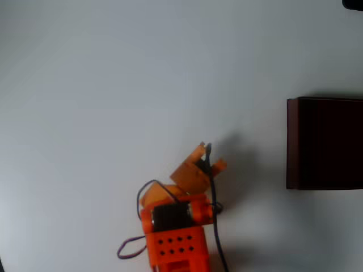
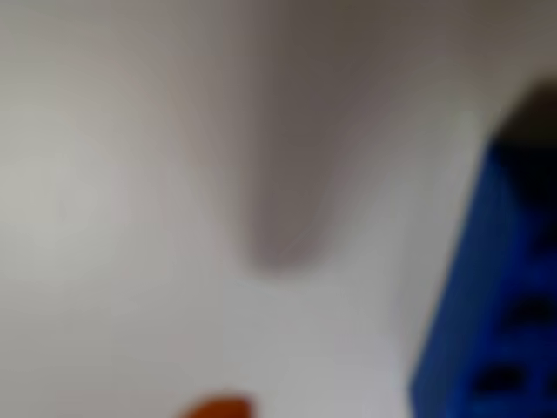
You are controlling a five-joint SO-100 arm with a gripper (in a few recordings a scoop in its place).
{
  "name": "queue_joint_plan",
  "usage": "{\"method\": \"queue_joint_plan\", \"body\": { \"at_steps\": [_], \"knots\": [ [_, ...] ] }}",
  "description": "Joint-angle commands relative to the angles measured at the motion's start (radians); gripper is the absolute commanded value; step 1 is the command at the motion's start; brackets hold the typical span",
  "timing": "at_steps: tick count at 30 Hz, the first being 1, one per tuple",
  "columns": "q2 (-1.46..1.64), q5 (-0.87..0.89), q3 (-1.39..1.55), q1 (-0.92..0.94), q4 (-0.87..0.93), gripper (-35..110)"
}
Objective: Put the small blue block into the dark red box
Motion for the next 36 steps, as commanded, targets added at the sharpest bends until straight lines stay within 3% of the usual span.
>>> {"method": "queue_joint_plan", "body": {
  "at_steps": [1,10,17,25,31,36],
  "knots": [
    [0.000,-0.015,0.017,0.023,-0.015,24],
    [0.057,-0.057,0.120,0.084,-0.077,24],
    [0.176,-0.072,0.241,0.101,-0.150,1],
    [0.189,-0.092,0.225,0.103,-0.114,0],
    [0.138,-0.460,-0.098,0.334,0.183,0],
    [0.041,-0.775,-0.356,0.575,0.245,0]
  ]
}}
